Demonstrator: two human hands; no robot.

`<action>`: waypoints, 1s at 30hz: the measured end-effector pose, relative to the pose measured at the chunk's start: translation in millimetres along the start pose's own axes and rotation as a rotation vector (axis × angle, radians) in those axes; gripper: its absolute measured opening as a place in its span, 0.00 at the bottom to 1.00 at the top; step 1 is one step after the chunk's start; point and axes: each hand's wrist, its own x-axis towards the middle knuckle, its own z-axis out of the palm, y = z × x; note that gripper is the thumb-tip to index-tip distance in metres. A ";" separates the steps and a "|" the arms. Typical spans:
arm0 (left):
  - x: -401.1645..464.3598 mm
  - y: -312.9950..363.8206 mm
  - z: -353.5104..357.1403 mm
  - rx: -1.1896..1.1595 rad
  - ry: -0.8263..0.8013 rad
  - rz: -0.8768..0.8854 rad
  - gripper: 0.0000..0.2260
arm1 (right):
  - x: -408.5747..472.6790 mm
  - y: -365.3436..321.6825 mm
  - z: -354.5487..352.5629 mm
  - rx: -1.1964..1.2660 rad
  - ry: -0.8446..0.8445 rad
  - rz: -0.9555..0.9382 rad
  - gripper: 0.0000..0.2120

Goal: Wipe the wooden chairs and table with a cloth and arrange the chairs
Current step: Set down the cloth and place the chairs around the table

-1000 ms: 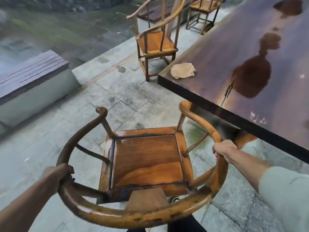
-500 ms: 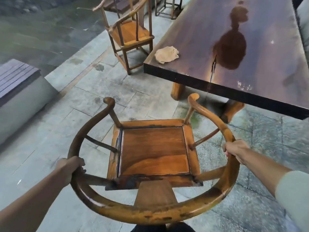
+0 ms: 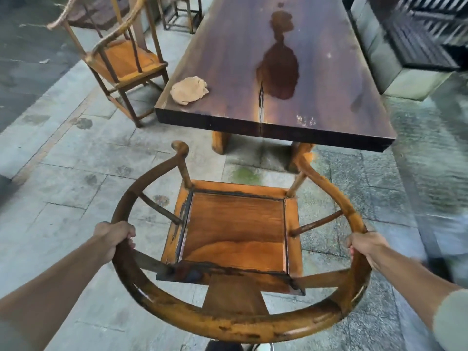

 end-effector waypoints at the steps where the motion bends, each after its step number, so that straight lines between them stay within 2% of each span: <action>1: 2.6 6.8 7.8 0.014 -0.022 0.000 0.13 | 4.6 2.5 -5.1 0.004 0.009 0.017 0.06; 7: 13.7 56.7 42.6 0.055 -0.036 0.070 0.05 | 43.8 -6.0 -29.0 0.084 -0.029 0.069 0.07; 11: 18.5 81.6 62.6 0.070 -0.038 0.101 0.06 | 55.5 -13.6 -34.6 0.098 -0.015 0.081 0.02; 14: 22.9 84.4 76.8 0.089 -0.033 0.079 0.04 | 62.3 -15.0 -41.7 0.075 0.012 0.096 0.01; 16: 21.7 85.3 85.9 0.079 -0.048 0.059 0.05 | 68.6 -18.6 -49.5 0.092 0.047 0.075 0.03; 22: 19.3 71.1 86.0 0.093 0.035 0.003 0.05 | 74.1 -21.6 -39.7 0.060 0.067 0.058 0.04; 30: 16.9 73.9 94.5 0.098 0.033 0.034 0.05 | 86.4 -20.0 -47.1 0.085 0.098 0.038 0.04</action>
